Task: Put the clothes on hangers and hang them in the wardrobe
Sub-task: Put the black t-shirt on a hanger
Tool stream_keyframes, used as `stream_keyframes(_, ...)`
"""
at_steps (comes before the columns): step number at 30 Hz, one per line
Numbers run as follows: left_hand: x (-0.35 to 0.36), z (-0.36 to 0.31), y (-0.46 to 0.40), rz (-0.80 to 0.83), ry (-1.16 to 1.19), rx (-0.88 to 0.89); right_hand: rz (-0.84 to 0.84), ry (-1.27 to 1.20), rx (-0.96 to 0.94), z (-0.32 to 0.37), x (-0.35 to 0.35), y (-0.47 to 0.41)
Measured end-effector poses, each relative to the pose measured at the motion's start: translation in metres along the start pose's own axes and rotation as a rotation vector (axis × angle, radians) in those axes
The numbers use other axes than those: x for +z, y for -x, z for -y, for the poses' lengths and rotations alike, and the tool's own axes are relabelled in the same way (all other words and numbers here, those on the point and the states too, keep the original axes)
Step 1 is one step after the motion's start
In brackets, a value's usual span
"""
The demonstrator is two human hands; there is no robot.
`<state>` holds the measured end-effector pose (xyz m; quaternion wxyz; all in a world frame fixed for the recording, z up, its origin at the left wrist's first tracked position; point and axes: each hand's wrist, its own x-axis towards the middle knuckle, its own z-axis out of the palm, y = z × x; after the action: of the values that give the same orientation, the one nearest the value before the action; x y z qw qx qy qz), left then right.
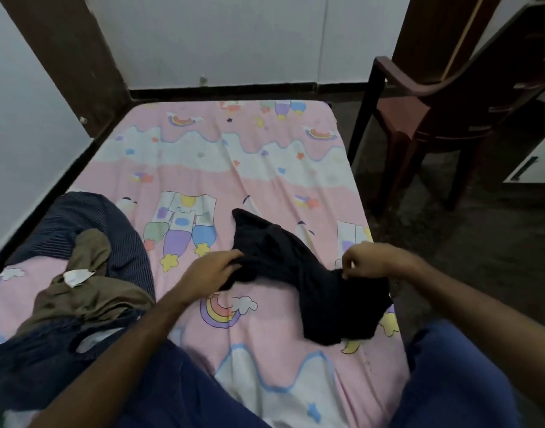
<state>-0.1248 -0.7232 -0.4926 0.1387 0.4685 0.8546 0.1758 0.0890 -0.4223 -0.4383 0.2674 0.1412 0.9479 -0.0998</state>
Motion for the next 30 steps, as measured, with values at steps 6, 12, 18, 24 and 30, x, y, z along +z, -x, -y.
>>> stream_keyframes(6, -0.113, -0.032, -0.001, -0.393, -0.052, 0.025, -0.607, 0.003, 0.198, -0.011, -0.053, -0.023)
stream_keyframes(12, -0.161, -0.079, -0.029, -0.445, -0.034, 0.092, -0.749, -0.691, -0.277, 0.064, -0.079, -0.016)
stream_keyframes(18, -0.186, -0.130, -0.020, -0.379, 0.387, 0.209, -0.671, -0.609, -0.488, 0.134, -0.094, -0.003)
stream_keyframes(24, -0.258, -0.134, 0.004, -0.714, 0.633, 0.186, -0.667, -0.221, -0.374, 0.122, -0.149, 0.021)
stream_keyframes(30, -0.327, -0.132, 0.022, -0.493, -0.620, 0.230, -0.656, -0.643, -0.378, 0.084, -0.207, 0.055)
